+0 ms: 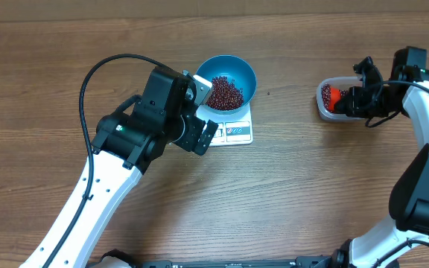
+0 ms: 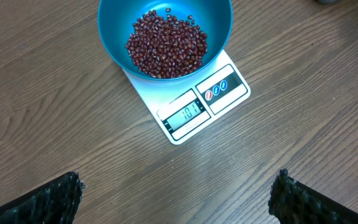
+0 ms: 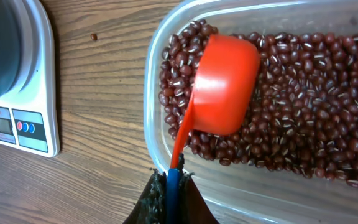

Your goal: Scoop item into bowl and weigh 150g on scale

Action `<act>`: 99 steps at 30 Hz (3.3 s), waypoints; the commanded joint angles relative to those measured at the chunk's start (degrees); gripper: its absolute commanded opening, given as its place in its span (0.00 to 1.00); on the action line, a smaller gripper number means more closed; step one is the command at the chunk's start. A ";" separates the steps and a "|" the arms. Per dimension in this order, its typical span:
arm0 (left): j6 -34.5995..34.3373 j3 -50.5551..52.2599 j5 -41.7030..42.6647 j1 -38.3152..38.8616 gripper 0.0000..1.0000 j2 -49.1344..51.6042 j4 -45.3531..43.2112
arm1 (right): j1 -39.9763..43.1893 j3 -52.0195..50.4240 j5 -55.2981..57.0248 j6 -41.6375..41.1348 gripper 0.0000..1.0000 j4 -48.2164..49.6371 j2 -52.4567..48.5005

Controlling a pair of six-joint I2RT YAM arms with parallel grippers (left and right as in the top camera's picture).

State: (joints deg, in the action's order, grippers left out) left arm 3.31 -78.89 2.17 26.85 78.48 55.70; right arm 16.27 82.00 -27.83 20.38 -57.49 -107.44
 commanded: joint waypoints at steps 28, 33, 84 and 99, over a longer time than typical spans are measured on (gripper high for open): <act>-0.74 0.42 0.20 -0.22 1.00 -0.57 -0.09 | 7.04 -5.22 -13.75 -4.33 0.03 3.21 -0.07; -0.74 0.42 0.20 -0.22 0.99 -0.59 -0.09 | 8.04 -5.22 -17.46 -4.68 0.04 3.21 -0.07; -0.74 0.42 0.20 -0.22 1.00 -0.57 -0.09 | 20.72 -5.22 -37.90 5.53 0.04 -6.93 -0.07; -0.74 0.42 0.20 -0.22 1.00 -0.57 -0.09 | 20.50 -5.20 -49.94 7.58 0.04 -9.29 -0.04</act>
State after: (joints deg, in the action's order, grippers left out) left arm 3.31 -78.89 2.17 26.85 78.48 55.70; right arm 36.80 77.12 -72.86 26.85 -66.87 -107.44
